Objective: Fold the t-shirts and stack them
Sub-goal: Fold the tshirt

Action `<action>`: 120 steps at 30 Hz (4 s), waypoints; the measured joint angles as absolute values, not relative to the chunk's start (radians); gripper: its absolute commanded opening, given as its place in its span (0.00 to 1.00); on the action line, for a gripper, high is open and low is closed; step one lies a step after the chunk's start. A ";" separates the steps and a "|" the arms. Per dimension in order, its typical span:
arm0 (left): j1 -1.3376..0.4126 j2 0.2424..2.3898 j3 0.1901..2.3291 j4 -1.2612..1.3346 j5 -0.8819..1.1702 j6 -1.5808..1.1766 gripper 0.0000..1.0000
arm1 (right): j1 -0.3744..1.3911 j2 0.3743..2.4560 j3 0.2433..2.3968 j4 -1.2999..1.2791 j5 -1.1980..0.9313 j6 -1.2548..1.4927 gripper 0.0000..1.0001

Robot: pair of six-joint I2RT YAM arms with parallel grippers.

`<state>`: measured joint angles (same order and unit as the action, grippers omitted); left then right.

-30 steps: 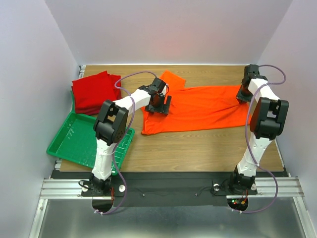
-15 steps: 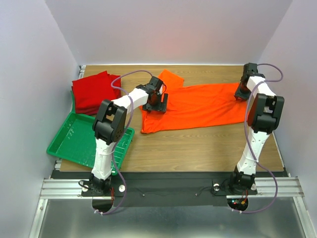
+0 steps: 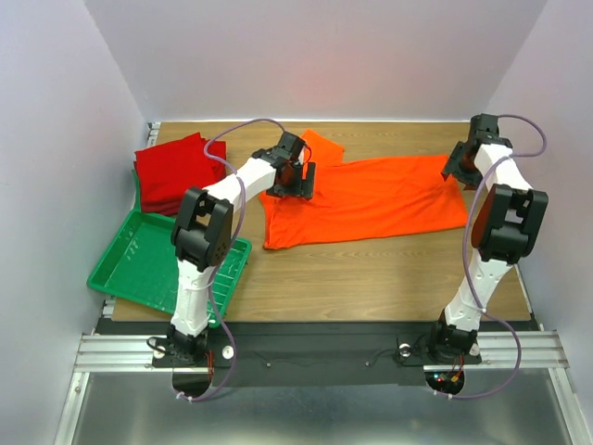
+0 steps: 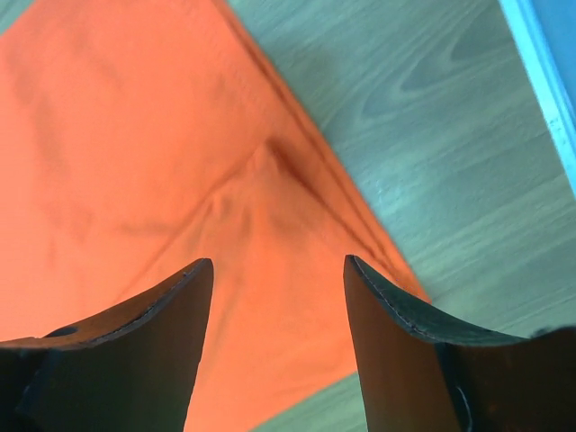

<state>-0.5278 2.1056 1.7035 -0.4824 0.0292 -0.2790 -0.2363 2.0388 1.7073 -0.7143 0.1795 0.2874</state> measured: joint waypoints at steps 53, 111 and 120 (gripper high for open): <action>-0.454 1.917 1.549 -0.457 0.300 -0.178 0.92 | -0.227 1.835 1.589 -0.859 0.027 0.414 0.61; -0.407 2.116 1.694 -0.437 0.191 -0.254 0.51 | 0.421 2.336 2.014 -0.831 -0.251 0.396 0.41; -0.413 2.116 1.694 -0.437 0.202 -0.264 0.50 | 0.423 2.336 2.011 -0.831 -0.252 0.395 0.38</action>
